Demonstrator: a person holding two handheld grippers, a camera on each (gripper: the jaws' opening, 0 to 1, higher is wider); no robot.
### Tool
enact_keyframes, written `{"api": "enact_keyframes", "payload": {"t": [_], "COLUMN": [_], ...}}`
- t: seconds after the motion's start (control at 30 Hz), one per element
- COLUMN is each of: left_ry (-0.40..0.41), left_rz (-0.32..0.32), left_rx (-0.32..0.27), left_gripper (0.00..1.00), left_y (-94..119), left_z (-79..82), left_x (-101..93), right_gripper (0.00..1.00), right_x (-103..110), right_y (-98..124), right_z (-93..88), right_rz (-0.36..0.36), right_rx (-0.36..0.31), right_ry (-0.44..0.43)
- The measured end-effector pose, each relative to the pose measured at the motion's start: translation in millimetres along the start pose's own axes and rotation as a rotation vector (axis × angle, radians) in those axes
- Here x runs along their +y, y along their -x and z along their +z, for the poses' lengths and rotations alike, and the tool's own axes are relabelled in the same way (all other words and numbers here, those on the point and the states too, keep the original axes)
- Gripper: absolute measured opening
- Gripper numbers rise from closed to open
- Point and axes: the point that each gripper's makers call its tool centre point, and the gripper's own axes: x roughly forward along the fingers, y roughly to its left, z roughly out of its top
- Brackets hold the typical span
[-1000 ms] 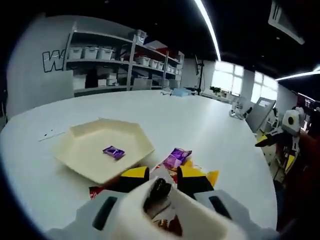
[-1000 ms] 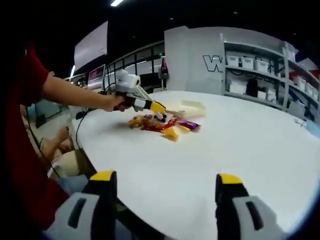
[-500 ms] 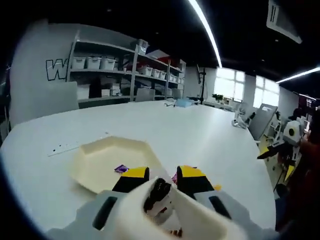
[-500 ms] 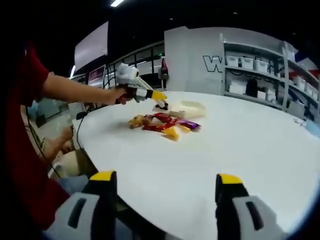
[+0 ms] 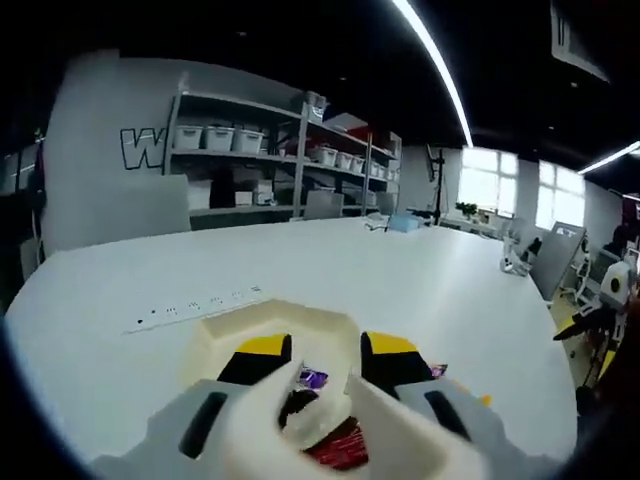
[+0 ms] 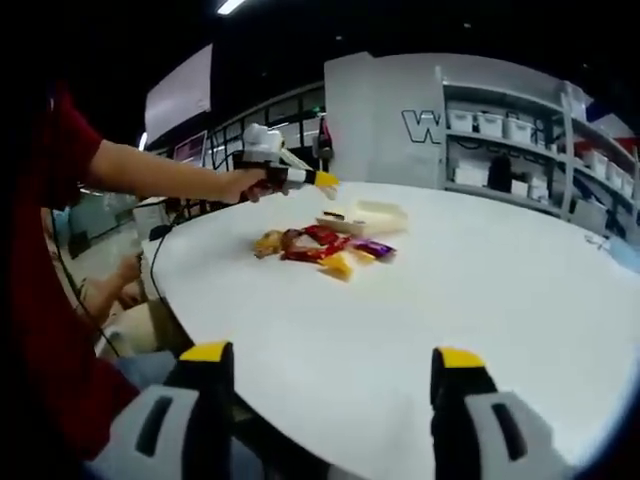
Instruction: Place the target food into the container with the food tongs after gripping and lifting it, then release it inside without dropping or visibly crushing the food.
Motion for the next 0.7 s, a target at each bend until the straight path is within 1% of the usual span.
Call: {"api": "enact_keyframes", "payload": {"t": [0.03,0.07,0.17,0.27,0.3,0.47,0.7], "left_ry": [-0.019,-0.059,-0.038,-0.037,-0.043,-0.041,-0.027], "left_rz": [-0.002,0.001,-0.012,-0.019,-0.029,-0.057,-0.123], "left_rx": [0.002,0.004,0.015,0.024,0.034,0.050,0.085], "left_gripper": [0.26,0.26,0.26,0.26,0.26,0.26,0.27], "left_y": [0,1,4,6,7,9,15], "left_z": [0.4,0.9,-1.5,-5.0,-8.2,-20.1,-39.3], "left_x": [-2.6,-3.3,-7.9,-11.3,-15.3,-31.4,-58.1], "right_gripper": [0.79,0.79,0.79,0.79,0.79,0.79,0.79], "right_x": [0,0,2,4,6,8,13], "right_y": [-1,-1,-3,-3,-3,-1,1], "right_z": [-0.4,-0.9,-0.5,0.8,1.0,1.1,3.2], "right_rz": [0.001,0.003,0.006,0.011,0.012,0.015,0.020], "right_rx": [0.003,0.007,0.010,0.008,0.008,0.005,0.001], "right_ry": [0.002,0.005,0.011,0.014,0.017,0.016,0.020]}}
